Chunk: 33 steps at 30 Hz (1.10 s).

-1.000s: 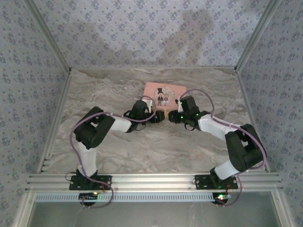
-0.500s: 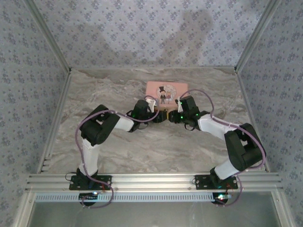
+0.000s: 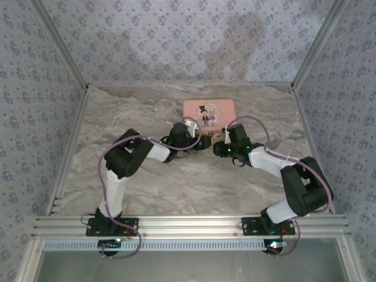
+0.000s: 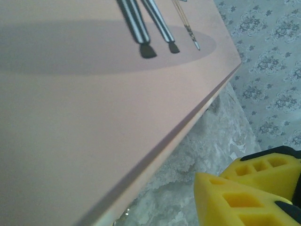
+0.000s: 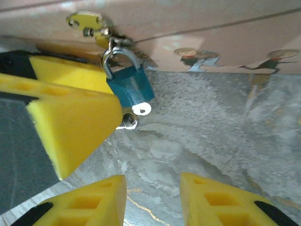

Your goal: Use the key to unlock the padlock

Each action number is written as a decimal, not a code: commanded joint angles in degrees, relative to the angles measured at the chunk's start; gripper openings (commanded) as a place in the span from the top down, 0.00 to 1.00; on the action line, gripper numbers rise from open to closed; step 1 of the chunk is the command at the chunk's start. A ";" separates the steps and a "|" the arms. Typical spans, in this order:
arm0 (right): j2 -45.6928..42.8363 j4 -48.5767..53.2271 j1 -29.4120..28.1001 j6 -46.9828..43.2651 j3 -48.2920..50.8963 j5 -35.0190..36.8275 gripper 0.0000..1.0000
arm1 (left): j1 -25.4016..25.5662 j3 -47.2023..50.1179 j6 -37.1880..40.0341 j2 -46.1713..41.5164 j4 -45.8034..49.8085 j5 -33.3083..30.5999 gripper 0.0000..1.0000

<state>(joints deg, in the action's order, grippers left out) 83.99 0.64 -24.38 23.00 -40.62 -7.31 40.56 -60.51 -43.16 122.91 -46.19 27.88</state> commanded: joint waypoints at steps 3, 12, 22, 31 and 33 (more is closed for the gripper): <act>-2.81 2.32 2.36 2.72 0.15 5.84 0.63 | 1.33 -2.01 -0.87 1.38 1.09 1.12 0.52; -2.95 0.70 3.55 3.80 1.93 4.06 0.65 | 1.72 -3.19 -2.63 3.52 0.21 -1.74 0.50; -3.27 0.15 3.37 3.01 3.84 3.06 0.66 | 1.68 -3.82 -6.77 6.18 -2.32 -3.15 0.70; -3.54 -0.10 3.19 2.48 4.48 3.08 0.67 | 1.54 -3.22 -9.37 7.68 -3.84 -4.53 0.72; -3.47 -0.26 3.20 2.36 4.50 2.96 0.67 | 1.54 -3.14 -9.56 7.86 -3.83 -4.68 0.73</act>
<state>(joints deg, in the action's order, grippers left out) 81.36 0.60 -20.91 25.71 -36.86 -3.88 42.13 -64.10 -48.73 127.74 -53.87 24.34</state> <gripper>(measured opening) 0.331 0.272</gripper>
